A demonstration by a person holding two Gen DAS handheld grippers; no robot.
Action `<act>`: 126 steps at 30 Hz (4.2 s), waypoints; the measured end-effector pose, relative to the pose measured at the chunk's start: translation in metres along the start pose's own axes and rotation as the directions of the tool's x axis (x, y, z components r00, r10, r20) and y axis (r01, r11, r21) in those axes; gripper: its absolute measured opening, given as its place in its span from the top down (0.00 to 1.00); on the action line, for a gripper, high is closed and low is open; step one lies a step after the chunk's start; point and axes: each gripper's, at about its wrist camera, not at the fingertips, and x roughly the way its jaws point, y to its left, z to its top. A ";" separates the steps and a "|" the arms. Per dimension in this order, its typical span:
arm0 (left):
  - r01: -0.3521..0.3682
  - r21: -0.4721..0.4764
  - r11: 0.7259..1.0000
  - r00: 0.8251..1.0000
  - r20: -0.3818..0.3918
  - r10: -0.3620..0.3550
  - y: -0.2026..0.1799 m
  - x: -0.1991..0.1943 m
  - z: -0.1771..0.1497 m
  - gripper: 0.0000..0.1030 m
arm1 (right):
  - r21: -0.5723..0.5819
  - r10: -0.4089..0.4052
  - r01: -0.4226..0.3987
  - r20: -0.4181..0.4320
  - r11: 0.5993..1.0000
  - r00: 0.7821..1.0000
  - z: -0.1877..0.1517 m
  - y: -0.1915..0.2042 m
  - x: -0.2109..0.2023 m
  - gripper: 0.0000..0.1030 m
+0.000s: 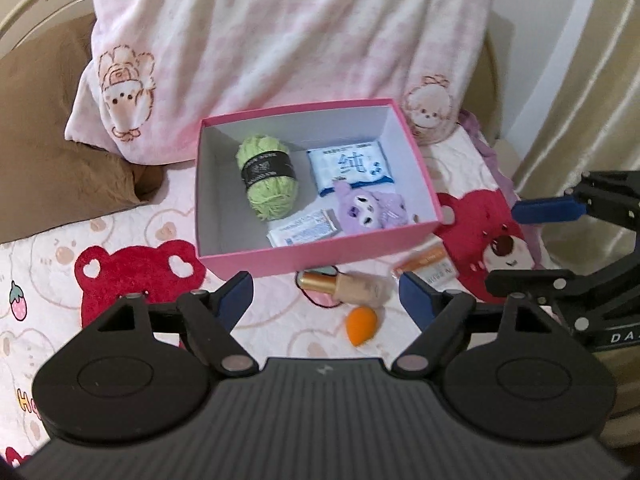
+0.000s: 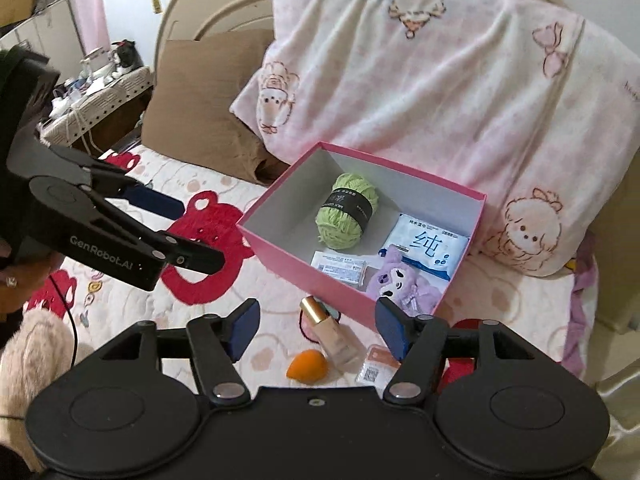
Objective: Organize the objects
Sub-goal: 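Withdraw the open left tool from the pink box, then move the left tool to the clear orange-labelled box and close on it, then lift the clear box with the left tool and carry it into the pink box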
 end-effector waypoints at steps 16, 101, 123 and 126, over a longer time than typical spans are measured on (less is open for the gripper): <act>0.107 -0.070 0.992 0.993 -0.045 -0.111 -0.066 0.037 -0.047 0.21 | -0.076 0.030 -0.031 -0.025 0.997 0.999 -0.083 -0.005 -0.003 0.13; 0.248 -0.373 0.894 0.966 0.025 -0.258 -0.054 0.197 -0.137 0.45 | 0.193 -0.042 0.029 0.066 0.981 0.997 -0.204 -0.031 0.135 0.08; 0.246 -0.230 0.941 0.966 -0.019 -0.258 -0.051 0.114 -0.134 0.49 | 0.171 -0.094 0.092 0.008 0.981 0.996 -0.175 0.036 0.093 0.18; 0.240 -0.210 0.948 0.969 -0.009 -0.247 -0.049 0.096 -0.129 0.49 | 0.153 -0.102 0.099 0.012 0.983 0.995 -0.166 0.046 0.084 0.18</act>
